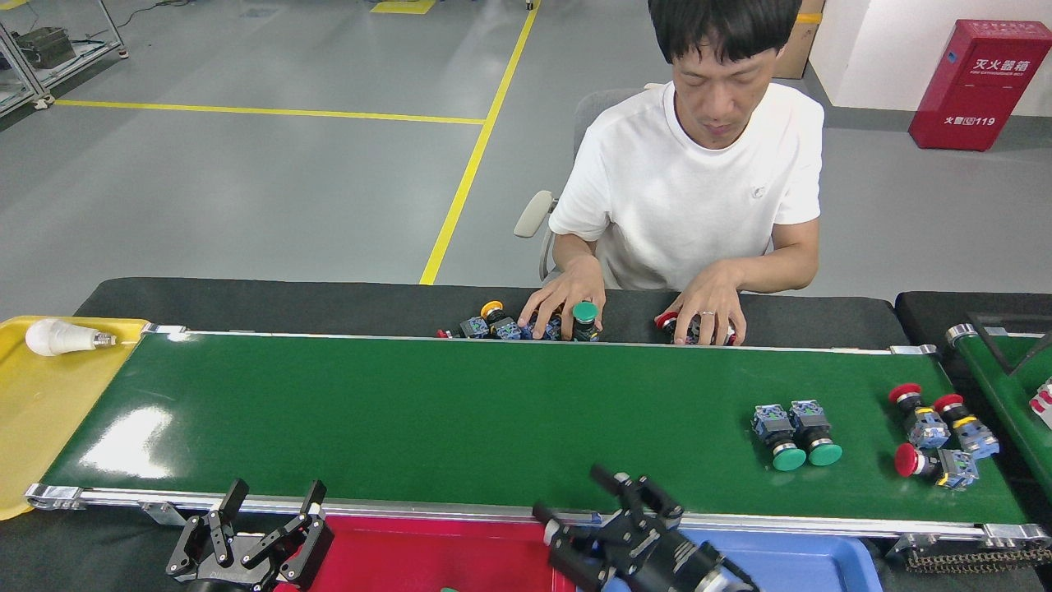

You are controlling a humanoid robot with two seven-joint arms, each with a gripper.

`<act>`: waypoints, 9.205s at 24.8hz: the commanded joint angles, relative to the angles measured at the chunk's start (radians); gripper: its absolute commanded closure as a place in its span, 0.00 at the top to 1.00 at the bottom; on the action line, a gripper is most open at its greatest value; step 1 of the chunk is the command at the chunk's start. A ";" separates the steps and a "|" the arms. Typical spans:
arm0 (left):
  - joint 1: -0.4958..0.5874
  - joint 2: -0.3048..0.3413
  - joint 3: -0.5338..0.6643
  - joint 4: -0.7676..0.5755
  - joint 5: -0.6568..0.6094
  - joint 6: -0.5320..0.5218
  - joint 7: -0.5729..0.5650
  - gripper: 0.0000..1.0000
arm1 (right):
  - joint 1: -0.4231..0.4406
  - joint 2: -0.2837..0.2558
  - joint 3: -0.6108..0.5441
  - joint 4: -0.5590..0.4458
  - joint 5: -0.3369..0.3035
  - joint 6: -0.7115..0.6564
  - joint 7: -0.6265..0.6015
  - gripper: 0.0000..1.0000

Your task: Pick switch part from conveyor to tray

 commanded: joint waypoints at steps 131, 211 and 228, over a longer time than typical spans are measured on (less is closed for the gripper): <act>-0.115 0.078 -0.365 0.189 -0.074 0.080 0.105 0.14 | -0.204 0.017 0.167 0.372 0.235 0.512 -0.200 0.93; 0.056 0.121 -0.336 0.068 -0.130 -0.126 0.145 1.00 | -0.004 0.014 -0.597 -0.071 0.069 0.025 -0.192 0.97; -0.260 0.003 -0.052 0.275 -0.119 0.043 0.021 1.00 | 0.272 0.023 -0.320 -0.077 0.173 0.061 -0.444 0.98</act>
